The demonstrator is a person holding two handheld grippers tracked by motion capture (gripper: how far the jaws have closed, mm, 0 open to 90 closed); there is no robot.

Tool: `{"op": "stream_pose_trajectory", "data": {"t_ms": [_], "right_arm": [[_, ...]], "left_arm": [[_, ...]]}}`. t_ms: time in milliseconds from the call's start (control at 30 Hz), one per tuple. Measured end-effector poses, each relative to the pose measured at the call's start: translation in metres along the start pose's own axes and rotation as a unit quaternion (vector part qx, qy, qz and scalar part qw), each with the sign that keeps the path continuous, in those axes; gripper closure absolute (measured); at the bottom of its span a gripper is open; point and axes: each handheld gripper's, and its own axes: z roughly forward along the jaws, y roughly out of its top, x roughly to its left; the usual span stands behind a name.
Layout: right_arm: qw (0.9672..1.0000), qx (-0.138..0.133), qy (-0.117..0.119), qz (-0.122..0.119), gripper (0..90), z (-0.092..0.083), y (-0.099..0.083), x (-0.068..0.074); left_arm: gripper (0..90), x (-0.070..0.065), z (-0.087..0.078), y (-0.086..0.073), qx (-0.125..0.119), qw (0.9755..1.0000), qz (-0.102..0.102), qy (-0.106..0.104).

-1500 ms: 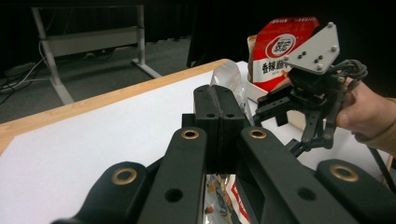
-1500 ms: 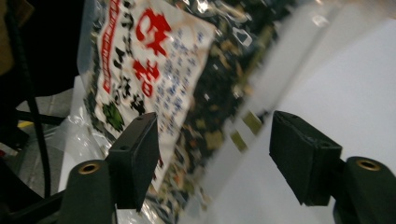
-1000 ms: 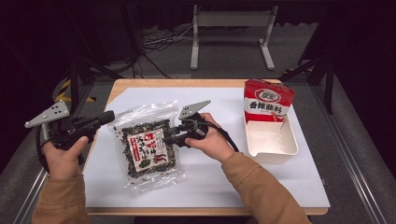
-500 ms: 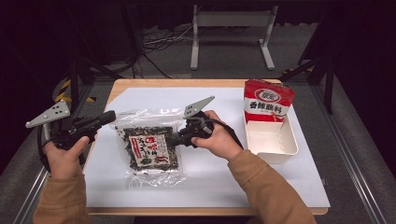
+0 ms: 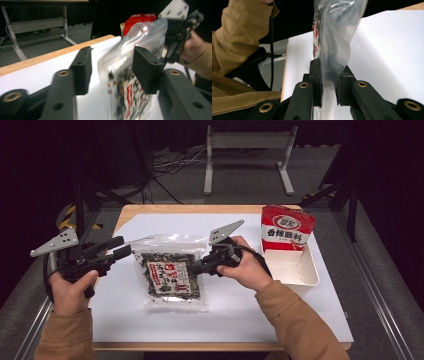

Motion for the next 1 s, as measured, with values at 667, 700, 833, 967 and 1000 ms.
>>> {"op": "stream_pose_trajectory", "data": {"t_ms": [667,700,833,967,1000], "right_arm": [[0.994,-0.027,-0.106,-0.006,77.4,-0.112,-0.009,0.021],[0.9936,-0.028,-0.109,-0.006,77.4,-0.116,-0.01,0.022],[0.9917,-0.036,-0.123,-0.005,77.4,-0.133,-0.012,0.025],[0.9889,-0.043,-0.142,-0.004,77.4,-0.148,-0.012,0.026],[0.9881,-0.042,-0.148,-0.004,77.4,-0.152,-0.012,0.025]], "left_arm": [[51.4,0.01,0.037,-0.026,0.051,0.9986,0.011,0.005],[51.9,0.01,0.038,-0.026,0.056,0.9984,0.011,0.004],[49.2,0.011,0.043,-0.029,0.068,0.9975,0.012,0.008],[51.5,0.016,0.046,-0.035,0.08,0.9966,-0.01,0.019],[50.9,0.018,0.047,-0.037,0.081,0.9965,-0.011,0.02]]}}
